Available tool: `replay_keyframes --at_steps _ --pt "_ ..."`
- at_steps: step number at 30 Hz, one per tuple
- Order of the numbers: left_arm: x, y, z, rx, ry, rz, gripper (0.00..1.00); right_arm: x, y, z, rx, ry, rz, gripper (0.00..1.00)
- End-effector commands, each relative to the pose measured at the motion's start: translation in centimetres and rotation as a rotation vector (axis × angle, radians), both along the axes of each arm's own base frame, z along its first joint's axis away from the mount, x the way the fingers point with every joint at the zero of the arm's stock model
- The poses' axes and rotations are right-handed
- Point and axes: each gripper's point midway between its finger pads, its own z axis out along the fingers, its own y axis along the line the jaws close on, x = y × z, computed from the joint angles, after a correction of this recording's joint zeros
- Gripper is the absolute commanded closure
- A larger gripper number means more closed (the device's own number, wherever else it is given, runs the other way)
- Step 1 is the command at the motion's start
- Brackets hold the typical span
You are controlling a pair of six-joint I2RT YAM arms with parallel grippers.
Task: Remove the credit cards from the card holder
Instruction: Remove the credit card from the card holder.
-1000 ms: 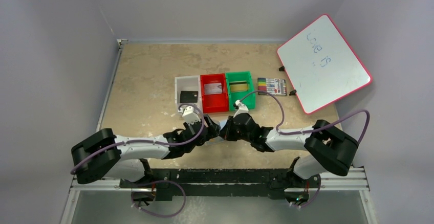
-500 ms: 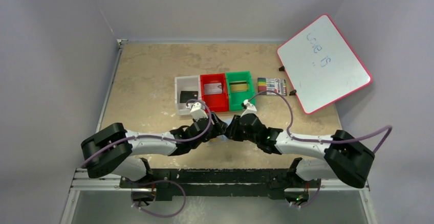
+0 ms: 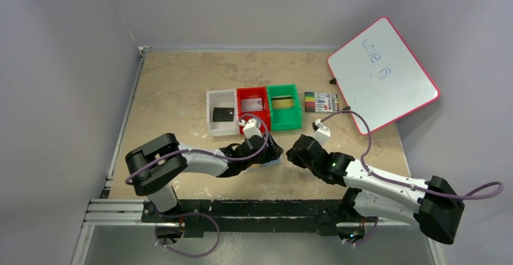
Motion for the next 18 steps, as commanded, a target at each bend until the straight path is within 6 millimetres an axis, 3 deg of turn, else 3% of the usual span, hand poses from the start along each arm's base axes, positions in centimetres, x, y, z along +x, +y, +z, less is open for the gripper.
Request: replay_keyframes --at_steps 1,4,10,14,18 --pt "0.1 -1.4 -0.8 -0.005 0.031 -0.019 0.46 0.8 -1.1 2.0 0.021 -0.066 -0.064 0.69" --pt "-0.1 -1.6 -1.3 0.002 0.046 -0.033 0.46 0.9 -0.8 2.6 0.043 -0.087 -0.045 0.68" --pt "0.3 -1.6 3.8 -0.04 -0.042 -0.053 0.43 1.1 0.9 4.0 0.089 -0.132 0.034 0.64" --pt "0.8 0.7 6.7 0.01 -0.103 -0.003 0.41 1.1 1.6 4.8 0.135 -0.16 0.059 0.63" --pt "0.9 3.9 7.1 0.081 -0.125 0.069 0.4 1.2 2.5 5.5 0.153 -0.197 0.117 0.64"
